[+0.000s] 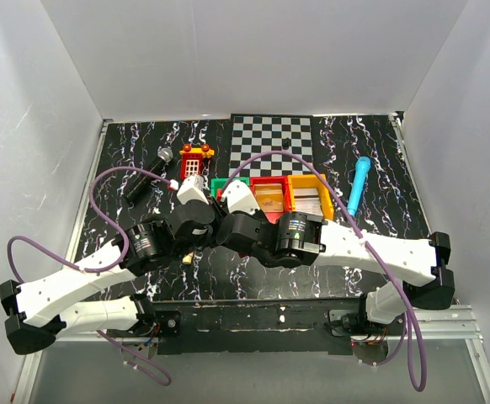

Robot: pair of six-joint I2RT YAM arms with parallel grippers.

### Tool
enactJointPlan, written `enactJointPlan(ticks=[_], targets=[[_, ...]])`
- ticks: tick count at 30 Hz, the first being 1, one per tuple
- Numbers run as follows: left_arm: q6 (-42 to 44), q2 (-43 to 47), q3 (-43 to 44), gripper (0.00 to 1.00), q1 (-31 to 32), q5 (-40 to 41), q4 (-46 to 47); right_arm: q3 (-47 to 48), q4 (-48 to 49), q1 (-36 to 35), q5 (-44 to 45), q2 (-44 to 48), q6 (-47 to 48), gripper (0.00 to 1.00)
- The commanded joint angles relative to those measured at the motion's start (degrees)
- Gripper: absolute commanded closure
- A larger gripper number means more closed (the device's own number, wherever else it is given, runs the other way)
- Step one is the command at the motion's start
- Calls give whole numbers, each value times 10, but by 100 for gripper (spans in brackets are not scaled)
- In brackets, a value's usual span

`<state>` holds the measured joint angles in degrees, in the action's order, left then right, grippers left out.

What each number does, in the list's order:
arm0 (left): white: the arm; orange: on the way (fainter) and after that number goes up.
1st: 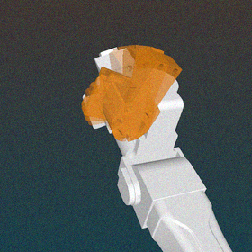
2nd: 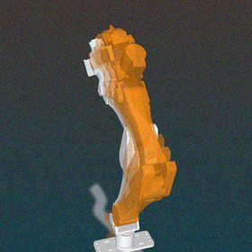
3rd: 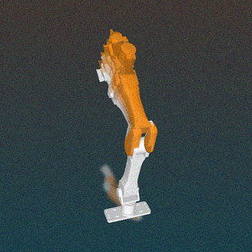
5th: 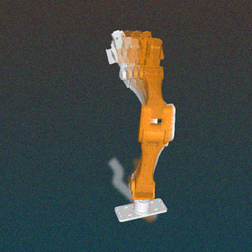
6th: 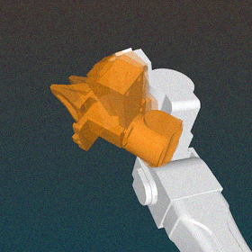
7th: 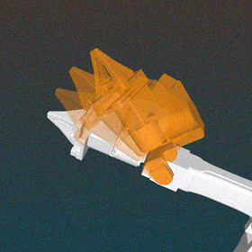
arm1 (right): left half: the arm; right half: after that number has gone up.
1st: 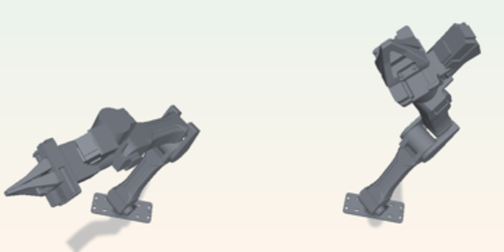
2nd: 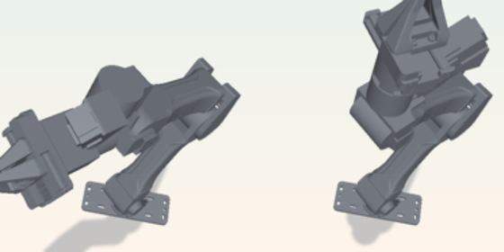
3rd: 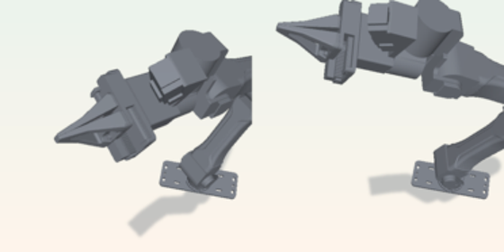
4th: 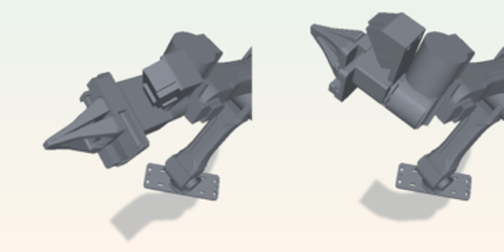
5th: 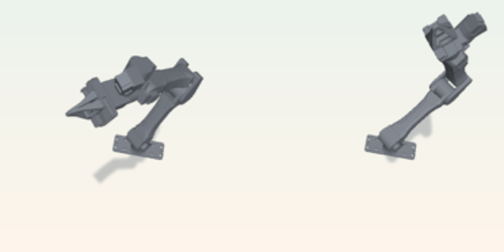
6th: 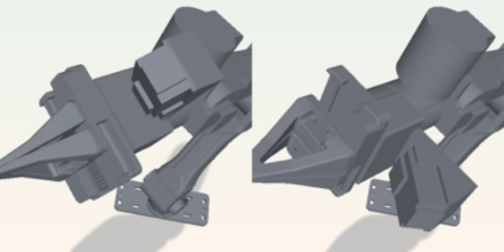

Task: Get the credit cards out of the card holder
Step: Open the card holder at the center of the board.

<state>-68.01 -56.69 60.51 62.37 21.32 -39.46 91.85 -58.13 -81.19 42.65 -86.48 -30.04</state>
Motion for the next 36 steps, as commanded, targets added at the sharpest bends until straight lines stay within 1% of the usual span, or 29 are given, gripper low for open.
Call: enactJointPlan(ticks=[1,6,7,15,36], targets=[[-1,14,30,100,3,-22,29,17,-8,4,20,-5,1,85],[0,16,29,100,3,-20,29,17,-8,4,17,-3,3,98],[3,16,29,100,4,-19,30,17,-7,4,16,-3,2,99],[8,28,14,100,3,-8,31,-12,13,6,17,27,-1,99],[7,29,10,100,3,24,-7,-19,13,10,20,49,-15,99]])
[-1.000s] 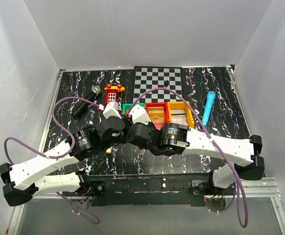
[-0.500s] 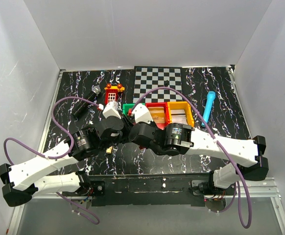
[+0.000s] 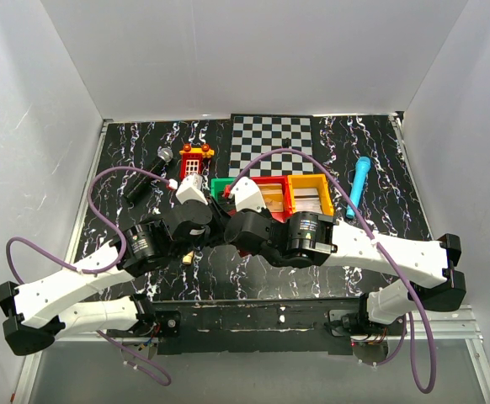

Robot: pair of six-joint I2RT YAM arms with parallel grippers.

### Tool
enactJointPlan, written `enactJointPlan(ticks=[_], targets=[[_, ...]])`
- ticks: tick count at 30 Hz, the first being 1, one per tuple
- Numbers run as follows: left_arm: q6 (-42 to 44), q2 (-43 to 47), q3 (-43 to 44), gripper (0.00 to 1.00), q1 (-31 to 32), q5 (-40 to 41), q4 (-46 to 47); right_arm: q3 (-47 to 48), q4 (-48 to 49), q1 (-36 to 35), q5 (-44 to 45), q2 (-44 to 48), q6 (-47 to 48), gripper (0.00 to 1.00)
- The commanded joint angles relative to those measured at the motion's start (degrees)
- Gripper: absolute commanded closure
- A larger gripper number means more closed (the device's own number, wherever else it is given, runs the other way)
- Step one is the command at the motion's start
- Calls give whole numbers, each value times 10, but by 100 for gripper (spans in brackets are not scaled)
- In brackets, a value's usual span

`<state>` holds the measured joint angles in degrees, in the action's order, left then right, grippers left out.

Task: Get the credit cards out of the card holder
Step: Open the card holder at the center of the board.

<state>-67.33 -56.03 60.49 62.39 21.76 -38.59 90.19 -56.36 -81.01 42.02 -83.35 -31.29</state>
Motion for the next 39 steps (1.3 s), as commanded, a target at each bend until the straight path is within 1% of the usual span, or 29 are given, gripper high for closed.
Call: enactJointPlan(ticks=[1,39], targets=[[0,22,9,100,3,21,-18,-3,-5,9,26,19,-3,99],[-7,20,12,100,3,40,-47,-10,-14,19,26,30,-10,99]])
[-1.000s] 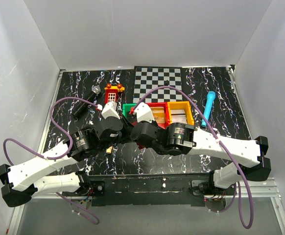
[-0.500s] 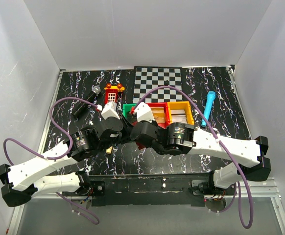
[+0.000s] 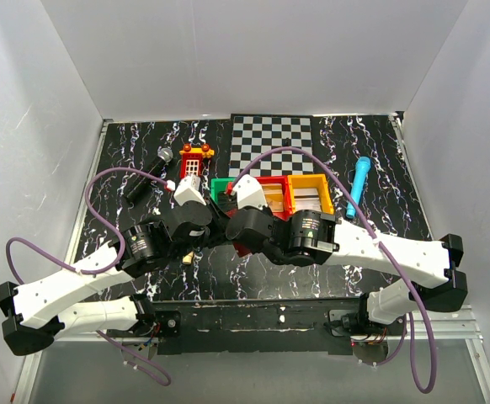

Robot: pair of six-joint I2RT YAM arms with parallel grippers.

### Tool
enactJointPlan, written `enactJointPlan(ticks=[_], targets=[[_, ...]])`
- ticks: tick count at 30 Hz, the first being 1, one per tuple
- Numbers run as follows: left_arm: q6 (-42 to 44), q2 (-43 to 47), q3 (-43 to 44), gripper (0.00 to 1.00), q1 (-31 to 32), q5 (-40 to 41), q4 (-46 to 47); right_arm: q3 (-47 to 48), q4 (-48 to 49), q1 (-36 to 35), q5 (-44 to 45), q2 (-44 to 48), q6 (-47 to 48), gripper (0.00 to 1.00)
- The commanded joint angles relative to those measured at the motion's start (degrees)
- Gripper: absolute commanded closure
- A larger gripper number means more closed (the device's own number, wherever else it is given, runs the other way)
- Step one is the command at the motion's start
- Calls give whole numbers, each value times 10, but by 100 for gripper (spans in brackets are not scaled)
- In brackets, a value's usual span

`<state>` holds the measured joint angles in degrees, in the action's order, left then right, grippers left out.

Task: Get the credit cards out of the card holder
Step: Open the card holder at the center of the board.

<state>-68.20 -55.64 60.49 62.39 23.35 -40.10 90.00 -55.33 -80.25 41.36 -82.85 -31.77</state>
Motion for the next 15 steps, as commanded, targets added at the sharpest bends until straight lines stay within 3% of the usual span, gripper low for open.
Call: enactJointPlan(ticks=[1,15], targets=[[1,16,12,100,3,24,-33,-8,-24,11,32,25,-5,99],[7,25,1,100,3,13,-14,-18,-5,15,6,35,-1,98]])
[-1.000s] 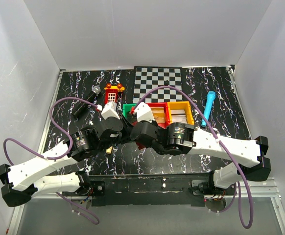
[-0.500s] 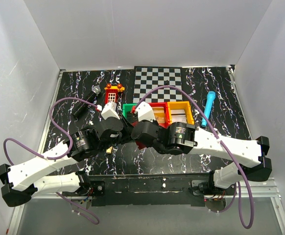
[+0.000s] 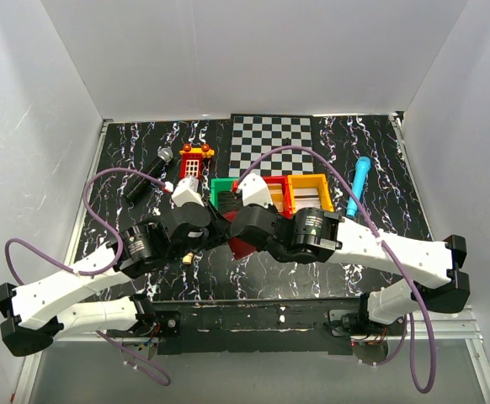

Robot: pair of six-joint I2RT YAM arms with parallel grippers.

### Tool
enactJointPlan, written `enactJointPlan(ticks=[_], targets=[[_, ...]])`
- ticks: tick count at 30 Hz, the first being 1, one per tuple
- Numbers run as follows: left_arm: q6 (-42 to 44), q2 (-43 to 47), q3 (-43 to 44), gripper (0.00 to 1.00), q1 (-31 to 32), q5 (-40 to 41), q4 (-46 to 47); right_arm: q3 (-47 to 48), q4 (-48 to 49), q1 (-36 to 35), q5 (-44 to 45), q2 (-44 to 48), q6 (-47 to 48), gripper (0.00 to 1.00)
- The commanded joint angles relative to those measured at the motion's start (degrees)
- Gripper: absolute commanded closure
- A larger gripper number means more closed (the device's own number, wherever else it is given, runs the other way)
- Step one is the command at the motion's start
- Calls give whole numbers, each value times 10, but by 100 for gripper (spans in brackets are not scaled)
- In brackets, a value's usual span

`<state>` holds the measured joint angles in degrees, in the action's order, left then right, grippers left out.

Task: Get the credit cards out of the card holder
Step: Open the card holder at the center of the board.

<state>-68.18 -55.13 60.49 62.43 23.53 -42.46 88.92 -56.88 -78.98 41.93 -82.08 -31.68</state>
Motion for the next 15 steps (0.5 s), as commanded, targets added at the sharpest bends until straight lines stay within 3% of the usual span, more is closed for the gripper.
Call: enactJointPlan(ticks=[1,9,15], targets=[[9,23,-5,100,2,10,16,-9,11,2,-3,29,-3,92],[73,56,-49,100,2,-25,80,-33,25,15,-25,88,-9,51],[175,128,-127,100,2,-66,189,-81,144,16,-127,167,50,48]])
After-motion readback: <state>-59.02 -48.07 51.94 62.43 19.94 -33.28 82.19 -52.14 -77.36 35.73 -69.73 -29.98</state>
